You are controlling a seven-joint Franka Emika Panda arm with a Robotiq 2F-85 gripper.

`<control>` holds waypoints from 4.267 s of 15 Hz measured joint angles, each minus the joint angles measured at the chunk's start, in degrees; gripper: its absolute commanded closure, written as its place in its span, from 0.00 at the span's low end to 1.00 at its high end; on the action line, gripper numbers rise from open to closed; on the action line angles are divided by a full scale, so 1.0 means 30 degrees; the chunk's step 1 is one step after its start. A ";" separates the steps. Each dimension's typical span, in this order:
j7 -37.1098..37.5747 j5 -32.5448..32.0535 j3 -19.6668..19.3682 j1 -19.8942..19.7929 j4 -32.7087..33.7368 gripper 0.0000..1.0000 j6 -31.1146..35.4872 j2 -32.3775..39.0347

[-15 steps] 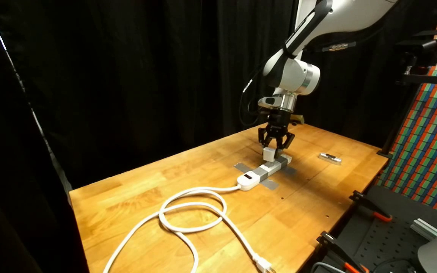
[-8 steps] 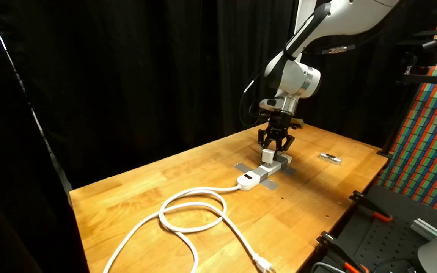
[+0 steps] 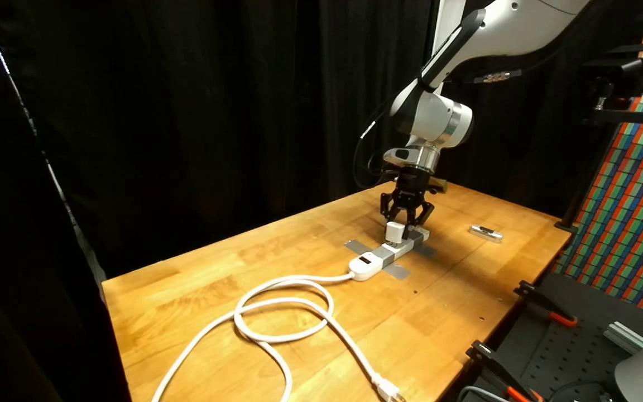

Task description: Put the charger head on a slot on the extension cord

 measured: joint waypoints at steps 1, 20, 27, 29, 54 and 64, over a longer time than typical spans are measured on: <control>-0.0227 0.0161 0.0000 -0.0028 0.0001 0.77 0.0001 0.0042; -0.2625 0.0542 0.0115 0.0062 -0.1348 0.00 0.0925 0.0114; -0.3778 0.0422 0.0373 0.0867 -0.2219 0.00 0.3511 -0.1848; -0.3502 -0.0292 0.0340 0.1395 -0.2583 0.25 0.4055 -0.2711; 0.7143 -0.8002 -0.0773 0.3733 -0.2487 0.94 0.2989 -0.3638; 0.3887 -0.5973 -0.0157 0.2670 -0.2782 0.94 0.3738 -0.3179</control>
